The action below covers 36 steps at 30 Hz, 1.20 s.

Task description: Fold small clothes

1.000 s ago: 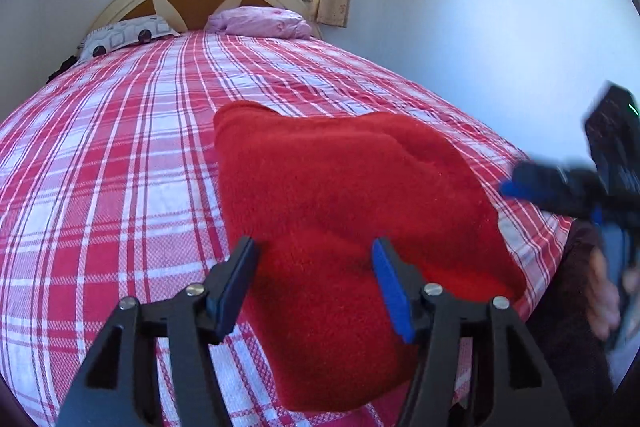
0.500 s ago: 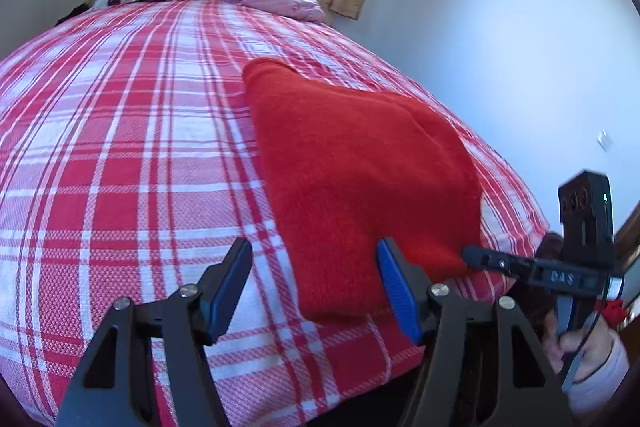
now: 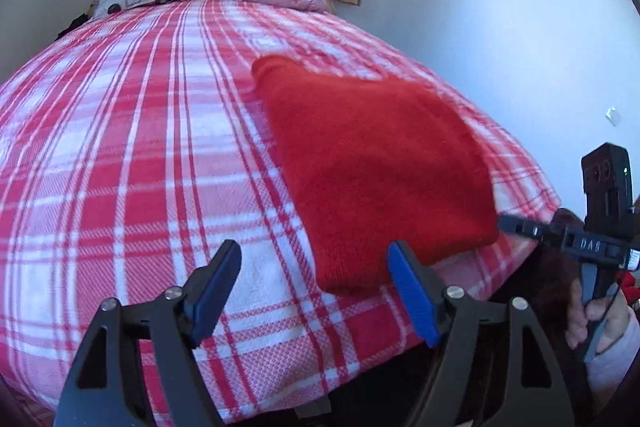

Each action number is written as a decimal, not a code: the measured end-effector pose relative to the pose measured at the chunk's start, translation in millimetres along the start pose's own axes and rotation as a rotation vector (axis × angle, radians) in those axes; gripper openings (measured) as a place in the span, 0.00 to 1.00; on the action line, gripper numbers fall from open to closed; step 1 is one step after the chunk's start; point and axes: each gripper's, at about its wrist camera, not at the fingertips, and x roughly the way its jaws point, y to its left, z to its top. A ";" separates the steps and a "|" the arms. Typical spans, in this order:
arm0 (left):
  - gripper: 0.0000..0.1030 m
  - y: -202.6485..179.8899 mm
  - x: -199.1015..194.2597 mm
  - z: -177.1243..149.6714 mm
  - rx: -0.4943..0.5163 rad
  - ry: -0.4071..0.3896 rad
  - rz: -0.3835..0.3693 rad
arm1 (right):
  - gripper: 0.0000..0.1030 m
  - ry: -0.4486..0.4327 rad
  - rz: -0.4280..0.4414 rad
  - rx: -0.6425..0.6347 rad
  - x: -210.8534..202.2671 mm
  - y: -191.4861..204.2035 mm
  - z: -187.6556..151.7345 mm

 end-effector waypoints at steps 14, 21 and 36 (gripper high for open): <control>0.86 3.0 62.3 88.6 -0.060 -0.047 0.093 | 0.27 -0.116 -0.174 -0.110 57.2 10.1 120.4; 0.87 -0.9 108.7 77.8 -0.065 0.062 0.137 | 0.26 -0.031 -0.283 -0.031 99.5 -16.5 121.6; 0.97 7.8 96.9 75.5 -0.080 0.066 0.125 | 0.50 -0.179 -0.062 0.306 45.4 -55.8 86.8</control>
